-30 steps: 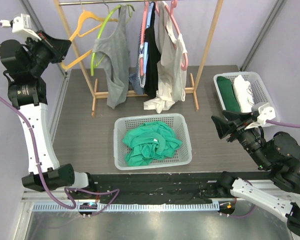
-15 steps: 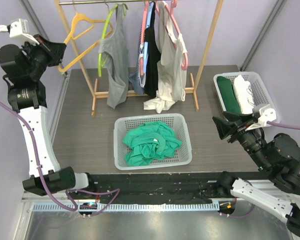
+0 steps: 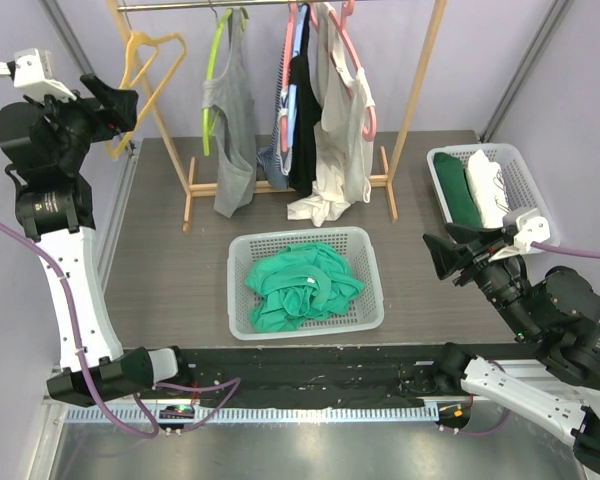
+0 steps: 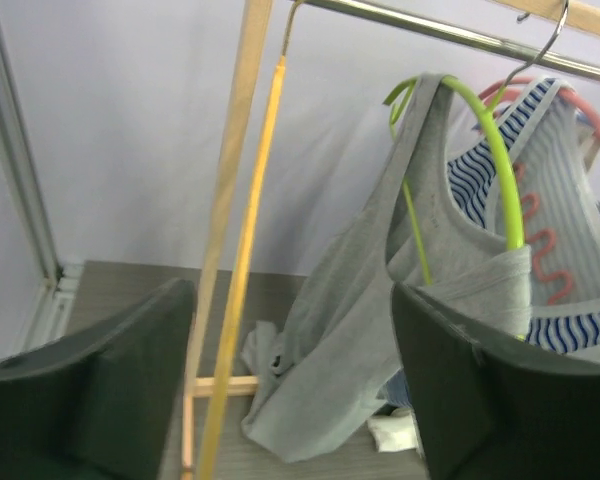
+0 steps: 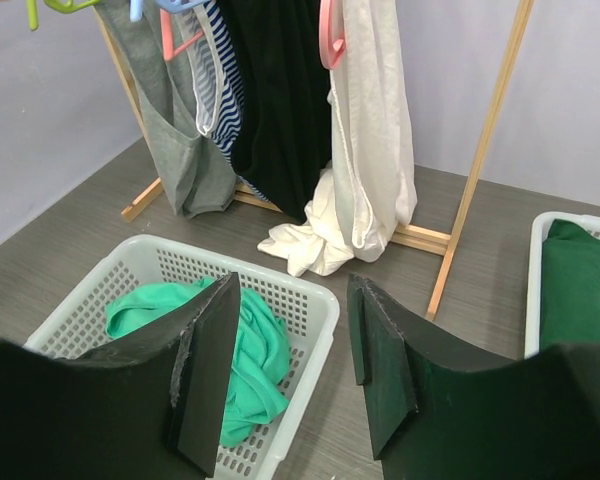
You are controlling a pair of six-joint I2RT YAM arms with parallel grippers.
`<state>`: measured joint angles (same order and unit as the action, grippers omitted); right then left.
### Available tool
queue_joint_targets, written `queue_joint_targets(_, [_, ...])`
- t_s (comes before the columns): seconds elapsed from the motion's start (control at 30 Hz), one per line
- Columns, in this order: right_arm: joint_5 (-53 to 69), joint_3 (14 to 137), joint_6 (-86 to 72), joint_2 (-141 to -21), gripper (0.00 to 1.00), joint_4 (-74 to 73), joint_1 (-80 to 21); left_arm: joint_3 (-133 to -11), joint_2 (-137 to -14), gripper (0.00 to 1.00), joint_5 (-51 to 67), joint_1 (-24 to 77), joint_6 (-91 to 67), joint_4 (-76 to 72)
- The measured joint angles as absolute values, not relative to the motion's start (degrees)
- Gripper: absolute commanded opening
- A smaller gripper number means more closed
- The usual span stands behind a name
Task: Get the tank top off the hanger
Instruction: Place the hanger at the clothesline, then pick up the hanger from the clothesline.
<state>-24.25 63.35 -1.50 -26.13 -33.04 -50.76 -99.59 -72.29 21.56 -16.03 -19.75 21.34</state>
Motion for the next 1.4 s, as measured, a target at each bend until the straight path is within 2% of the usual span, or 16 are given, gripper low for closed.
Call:
queue_joint_targets(0.27, [-24.2,63.4,-2.3,-27.4,0.57,-31.4,-50.8,-99.7,-72.2,1.00,21.6,-16.0,-20.8,21.0])
queue_joint_targets(0.47, [-20.1,65.3,-3.7,-36.6,0.56,-25.6,-50.8,-100.3,-70.5,1.00,23.2,-15.2,-24.2,20.7])
queue_joint_targets(0.7, [-16.2,65.9,-5.1,-46.3,0.56,-20.1,-50.8,-102.8,-67.7,1.00,23.9,-2.6,-25.0,19.1])
queue_joint_targets(1.0, [-15.2,63.6,-8.2,-46.3,0.56,-15.9,-50.8,-108.9,-76.4,1.00,16.9,8.3,-16.4,21.2])
queue_joint_targets(1.37, [-15.3,61.1,-9.1,-45.6,0.56,-14.7,-50.8,-109.0,-82.9,1.00,10.6,11.3,-10.7,25.6])
queue_joint_targets(1.4, [-15.3,61.0,-9.0,-45.6,0.56,-14.7,-50.8,-109.0,-82.9,0.97,10.4,11.4,-10.2,25.6])
